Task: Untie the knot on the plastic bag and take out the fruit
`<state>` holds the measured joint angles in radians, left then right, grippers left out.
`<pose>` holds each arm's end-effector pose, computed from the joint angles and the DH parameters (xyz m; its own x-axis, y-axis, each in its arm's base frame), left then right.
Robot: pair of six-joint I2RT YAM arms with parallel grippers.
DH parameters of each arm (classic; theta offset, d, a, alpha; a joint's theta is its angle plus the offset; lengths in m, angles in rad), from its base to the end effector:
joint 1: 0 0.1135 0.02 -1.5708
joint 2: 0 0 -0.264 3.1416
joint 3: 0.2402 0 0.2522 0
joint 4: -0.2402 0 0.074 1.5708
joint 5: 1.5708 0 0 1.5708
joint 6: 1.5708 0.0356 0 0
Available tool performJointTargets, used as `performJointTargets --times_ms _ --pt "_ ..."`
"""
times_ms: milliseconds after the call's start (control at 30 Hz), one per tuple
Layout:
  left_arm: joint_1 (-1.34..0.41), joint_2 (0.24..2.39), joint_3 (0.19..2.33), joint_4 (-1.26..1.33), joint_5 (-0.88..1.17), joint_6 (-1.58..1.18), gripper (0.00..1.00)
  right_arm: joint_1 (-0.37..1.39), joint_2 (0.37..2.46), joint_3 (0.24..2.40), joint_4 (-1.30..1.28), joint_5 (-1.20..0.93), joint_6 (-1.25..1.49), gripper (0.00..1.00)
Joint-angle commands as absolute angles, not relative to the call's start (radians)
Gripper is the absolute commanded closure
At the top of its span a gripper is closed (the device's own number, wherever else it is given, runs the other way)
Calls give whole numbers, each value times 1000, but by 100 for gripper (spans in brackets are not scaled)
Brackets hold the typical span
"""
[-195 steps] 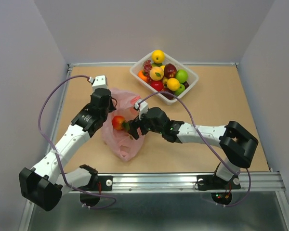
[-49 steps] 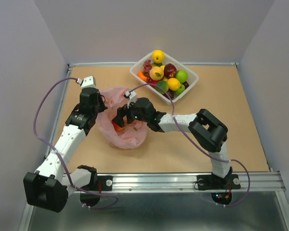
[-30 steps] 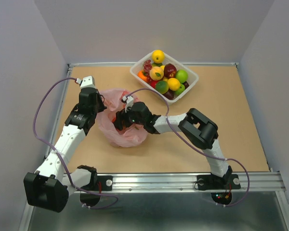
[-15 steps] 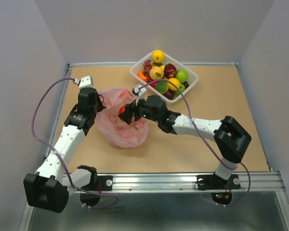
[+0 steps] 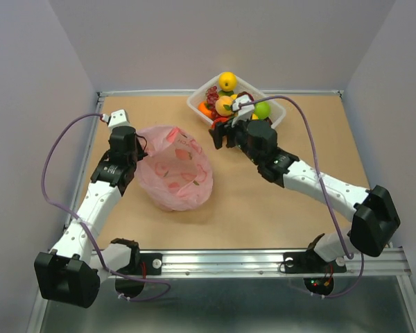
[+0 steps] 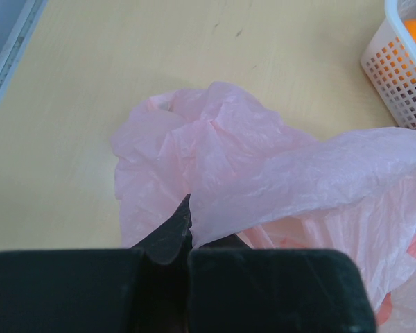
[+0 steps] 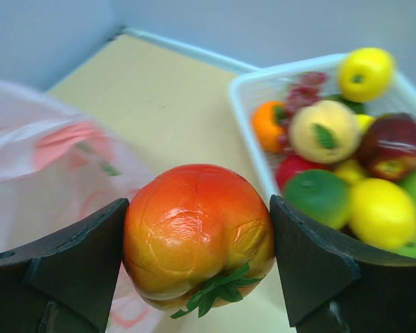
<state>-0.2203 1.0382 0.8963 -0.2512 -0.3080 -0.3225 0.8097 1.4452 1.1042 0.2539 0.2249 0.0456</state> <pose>0.2333 -0.0412 0.3243 -0.3339 -0.2347 -0.9129 -0.1801 0.9665 -0.1826 0.2445 0.2452 0.3406 -0.0851 -0.0249 -0.9961 -0.5493 0.8352 0.0260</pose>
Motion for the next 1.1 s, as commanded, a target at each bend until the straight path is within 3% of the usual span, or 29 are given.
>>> performJointTargets --times_ms 0,267,500,567,733,800,833,900,933,1067 --pt "-212 1009 894 -236 -331 -314 100 669 1423 1126 247 327 23 100" --pt "-209 1008 891 -230 -321 -316 100 401 1526 1181 333 387 107 99" --pt "-206 1011 891 -225 -308 -313 100 299 1675 1250 379 325 163 99" --pt "-203 1012 890 -224 -305 -313 100 290 1722 1265 383 313 167 94" --pt "-201 1017 890 -222 -293 -311 100 282 1789 1276 394 308 189 64" --pt "-201 1017 890 -221 -293 -313 100 281 1799 1276 396 307 189 47" --pt "-201 1017 890 -221 -291 -313 100 281 1798 1276 396 304 187 28" --pt "-199 1016 890 -221 -290 -313 100 281 1789 1272 394 284 181 5" --pt "-199 1015 888 -221 -290 -314 100 279 1775 1272 385 273 176 0" --pt "-199 1015 888 -221 -288 -313 100 281 1734 1290 333 223 164 0"
